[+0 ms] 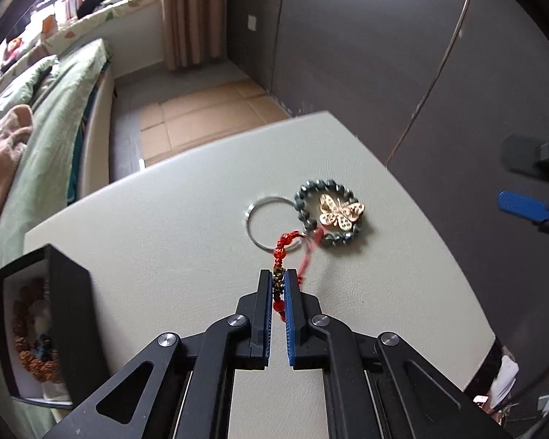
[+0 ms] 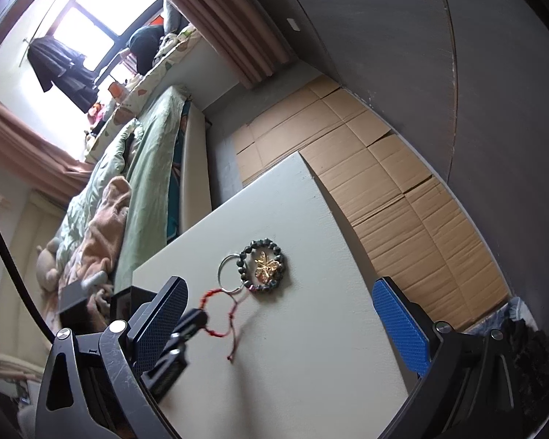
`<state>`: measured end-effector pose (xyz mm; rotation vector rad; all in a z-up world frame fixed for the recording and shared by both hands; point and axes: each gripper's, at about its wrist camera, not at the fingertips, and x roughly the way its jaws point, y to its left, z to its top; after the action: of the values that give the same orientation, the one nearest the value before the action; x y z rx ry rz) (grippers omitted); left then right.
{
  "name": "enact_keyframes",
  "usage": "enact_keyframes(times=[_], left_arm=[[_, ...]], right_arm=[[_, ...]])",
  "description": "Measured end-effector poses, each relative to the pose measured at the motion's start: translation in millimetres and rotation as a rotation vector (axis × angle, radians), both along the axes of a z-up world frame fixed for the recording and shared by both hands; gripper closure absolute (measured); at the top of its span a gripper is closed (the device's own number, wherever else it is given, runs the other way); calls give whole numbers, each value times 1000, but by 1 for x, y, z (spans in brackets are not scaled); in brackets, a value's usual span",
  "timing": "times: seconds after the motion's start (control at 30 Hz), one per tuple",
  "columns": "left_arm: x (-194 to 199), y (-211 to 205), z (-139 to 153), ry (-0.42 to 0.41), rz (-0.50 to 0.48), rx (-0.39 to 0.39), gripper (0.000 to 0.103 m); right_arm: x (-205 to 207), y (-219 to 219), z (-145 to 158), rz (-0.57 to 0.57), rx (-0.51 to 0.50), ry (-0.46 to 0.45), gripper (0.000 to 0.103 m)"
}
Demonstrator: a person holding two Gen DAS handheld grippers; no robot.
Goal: Organize jewelry
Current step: 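Close the left tool on the red string bracelet, then lift the red string bracelet with the left tool while the right tool grasps the gold butterfly charm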
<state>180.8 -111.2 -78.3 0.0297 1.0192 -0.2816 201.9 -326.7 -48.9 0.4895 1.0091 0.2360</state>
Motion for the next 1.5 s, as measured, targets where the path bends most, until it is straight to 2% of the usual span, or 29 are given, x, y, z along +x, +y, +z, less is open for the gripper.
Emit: enact_keyframes(times=[0.23,0.33,0.43,0.57,0.7,0.87,0.93,1.07,1.23,1.33,1.4,1.5], left_arm=[[-2,28,10,-38,52,-86,97],[0,40,12,-50,75,-102,97],[1,55,15,-50,104,-145,97],[1,70,19,-57,127,-175,97],[2,84,23,-62,148,-209,97],[5,93,28,-69,158,-225,97],[5,96,28,-69,158,-229,97],[7,101,29,-69,164,-238,97],[7,105,31,-70,166,-247,97],[7,106,31,-69,169,-253,97],[8,109,30,-64,172,-258,97],[9,111,29,-55,177,-261,97]], right_arm=[[2,2,-7,-30,16,-1,3],[6,12,-14,-5,12,12,18],[12,21,-25,-1,17,45,23],[26,36,-40,7,-24,84,36],[37,52,-51,33,-57,107,43],[46,67,-58,54,-101,111,62],[46,70,-57,60,-110,98,66],[51,81,-55,92,-139,69,66],[61,89,-61,117,-175,77,66],[61,91,-64,123,-201,93,75],[59,91,-66,135,-194,111,78],[55,95,-67,143,-263,116,86]])
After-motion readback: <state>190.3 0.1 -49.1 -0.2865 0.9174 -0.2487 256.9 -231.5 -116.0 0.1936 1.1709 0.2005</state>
